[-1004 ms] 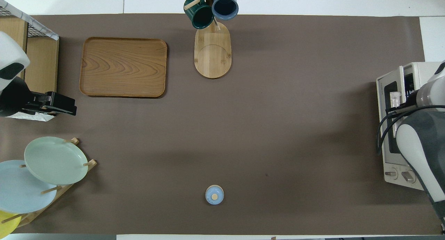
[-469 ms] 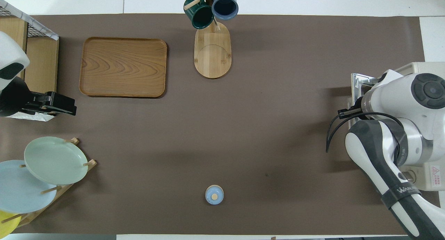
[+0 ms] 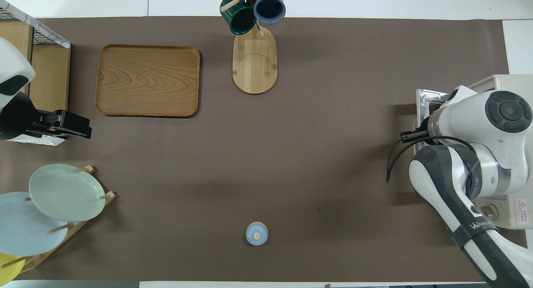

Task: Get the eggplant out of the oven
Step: 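Pull the oven door down and open with the right gripper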

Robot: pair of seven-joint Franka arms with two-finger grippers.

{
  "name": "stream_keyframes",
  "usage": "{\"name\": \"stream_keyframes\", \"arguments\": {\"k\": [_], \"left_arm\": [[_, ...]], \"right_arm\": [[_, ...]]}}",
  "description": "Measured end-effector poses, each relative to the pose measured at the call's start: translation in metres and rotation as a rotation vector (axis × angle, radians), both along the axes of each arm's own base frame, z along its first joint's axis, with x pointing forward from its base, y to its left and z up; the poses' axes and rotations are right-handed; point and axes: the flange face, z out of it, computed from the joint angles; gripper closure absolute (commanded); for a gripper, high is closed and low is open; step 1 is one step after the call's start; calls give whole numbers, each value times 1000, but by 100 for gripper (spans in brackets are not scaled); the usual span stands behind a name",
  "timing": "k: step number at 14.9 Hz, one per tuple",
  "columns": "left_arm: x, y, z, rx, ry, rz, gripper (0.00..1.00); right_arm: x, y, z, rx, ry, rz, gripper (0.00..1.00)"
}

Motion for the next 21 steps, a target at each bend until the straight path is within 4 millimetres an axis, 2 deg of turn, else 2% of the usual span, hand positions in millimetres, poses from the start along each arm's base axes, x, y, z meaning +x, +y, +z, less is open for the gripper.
{"name": "stream_keyframes", "arguments": {"k": [4,6,8,9,10,12,13,14,15,16,18,21], "left_arm": [[0,0,0,0,0,0,0],[0,0,0,0,0,0,0],[0,0,0,0,0,0,0],[0,0,0,0,0,0,0],[0,0,0,0,0,0,0],[0,0,0,0,0,0,0],[0,0,0,0,0,0,0],[0,0,0,0,0,0,0],[0,0,0,0,0,0,0],[0,0,0,0,0,0,0],[0,0,0,0,0,0,0],[0,0,0,0,0,0,0]], "right_arm": [[4,11,-30,-3,-6,-46,100],[6,27,-32,-2,-18,-42,100],[16,41,-16,0,-38,-24,100],[22,44,-3,-2,-29,-21,95],[28,43,16,-7,-4,-25,82],[30,32,58,-18,47,-48,79],[26,20,73,-23,69,-68,78],[21,3,79,-27,88,-96,68],[15,-16,77,-35,98,-123,54],[10,-34,70,-42,108,-134,47],[0,-58,50,-47,121,-101,49],[-9,-69,34,-52,116,-73,52]]}}
